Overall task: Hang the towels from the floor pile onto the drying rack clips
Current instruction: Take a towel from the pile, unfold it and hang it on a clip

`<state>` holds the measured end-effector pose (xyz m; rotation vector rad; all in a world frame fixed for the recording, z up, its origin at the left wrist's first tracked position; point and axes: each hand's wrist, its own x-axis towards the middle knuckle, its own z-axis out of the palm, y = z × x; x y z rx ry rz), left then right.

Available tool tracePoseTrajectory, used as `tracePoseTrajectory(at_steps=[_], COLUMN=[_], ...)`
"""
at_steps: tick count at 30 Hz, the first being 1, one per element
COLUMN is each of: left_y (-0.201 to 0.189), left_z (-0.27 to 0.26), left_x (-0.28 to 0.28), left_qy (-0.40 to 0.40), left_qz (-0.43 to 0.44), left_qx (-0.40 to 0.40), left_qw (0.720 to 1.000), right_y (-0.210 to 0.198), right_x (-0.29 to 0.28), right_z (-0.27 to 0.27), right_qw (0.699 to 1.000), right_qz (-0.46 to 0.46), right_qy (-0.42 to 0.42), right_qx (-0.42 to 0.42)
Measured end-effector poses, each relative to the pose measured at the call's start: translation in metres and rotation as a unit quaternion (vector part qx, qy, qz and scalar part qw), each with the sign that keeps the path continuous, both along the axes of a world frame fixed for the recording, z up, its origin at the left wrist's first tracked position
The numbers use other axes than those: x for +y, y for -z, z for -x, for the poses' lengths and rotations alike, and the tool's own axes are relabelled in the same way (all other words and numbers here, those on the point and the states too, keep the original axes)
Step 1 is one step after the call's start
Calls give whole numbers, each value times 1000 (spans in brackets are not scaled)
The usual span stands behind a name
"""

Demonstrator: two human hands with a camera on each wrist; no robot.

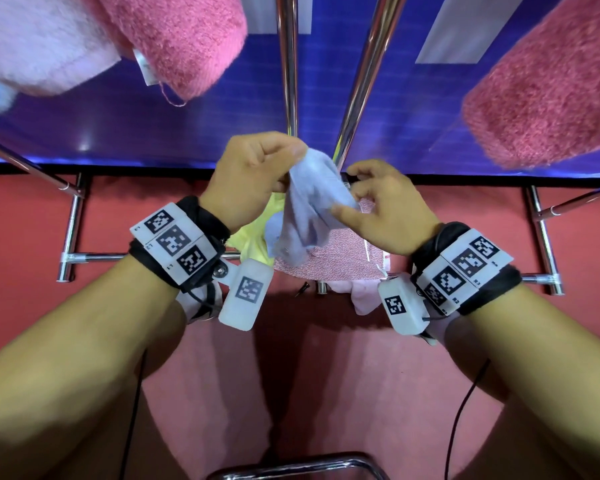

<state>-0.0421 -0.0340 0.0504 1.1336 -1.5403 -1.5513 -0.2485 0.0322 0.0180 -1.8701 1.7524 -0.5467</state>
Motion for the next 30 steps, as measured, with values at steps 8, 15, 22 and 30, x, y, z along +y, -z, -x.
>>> tracePoseTrajectory(at_steps=[8,15,22,30], left_y=[9,6,-1,-49], left_z=[-13,-24,-37,-59], left_x=[-10,-11,14,49], left_qy=[-18,-80,-127,-140], left_qz=[46,76,88,113], left_qx=[-32,-68,-80,-80], left_qw=[998,992,985,980], right_y=[-2,-10,-32,-82], right_x=[12,20,29,58], right_z=[18,24,8,-13], right_qw=[996,989,955,943], right_qz=[-51,63,85,46], right_qy=[-38,90,101,116], right_qx=[57,-97,-266,-309])
